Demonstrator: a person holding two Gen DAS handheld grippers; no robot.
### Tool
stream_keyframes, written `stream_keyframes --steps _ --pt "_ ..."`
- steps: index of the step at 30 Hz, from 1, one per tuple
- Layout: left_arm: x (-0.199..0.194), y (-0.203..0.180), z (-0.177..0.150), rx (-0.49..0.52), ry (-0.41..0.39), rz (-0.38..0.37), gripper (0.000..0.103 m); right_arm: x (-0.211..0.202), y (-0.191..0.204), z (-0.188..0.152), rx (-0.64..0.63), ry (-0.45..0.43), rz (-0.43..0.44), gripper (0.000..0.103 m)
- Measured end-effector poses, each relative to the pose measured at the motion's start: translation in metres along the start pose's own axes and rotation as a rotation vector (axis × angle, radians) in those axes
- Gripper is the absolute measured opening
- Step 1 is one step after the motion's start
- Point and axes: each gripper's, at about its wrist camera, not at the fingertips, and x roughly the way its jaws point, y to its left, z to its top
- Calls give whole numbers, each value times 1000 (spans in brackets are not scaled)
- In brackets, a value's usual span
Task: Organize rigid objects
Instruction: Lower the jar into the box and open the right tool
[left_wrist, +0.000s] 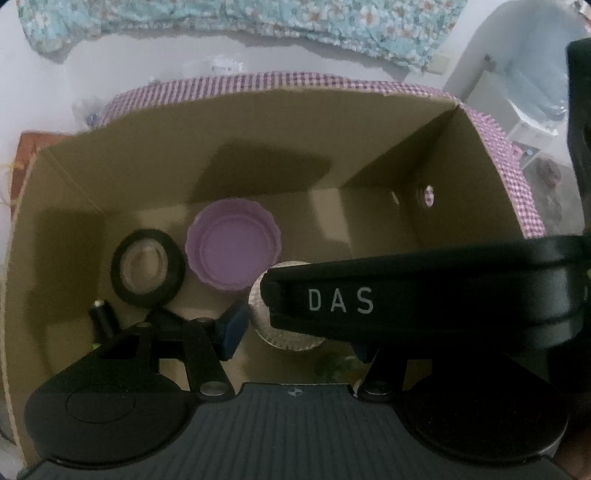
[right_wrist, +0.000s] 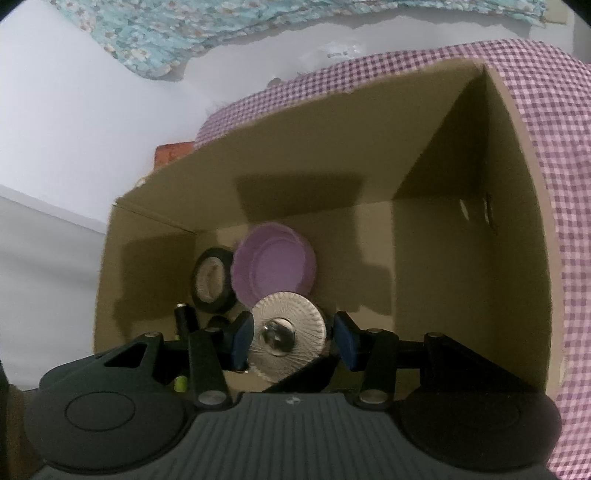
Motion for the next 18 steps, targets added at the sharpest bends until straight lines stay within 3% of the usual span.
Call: stream_keyframes --steps 9,18 --pt "-32 -4 0 -10 -74 -20 62 -30 6 -1 -22 -79 21 51" --pt "-124 16 -38 -82 -194 -182 64 -134 17 -55 -60 -297 128 51"
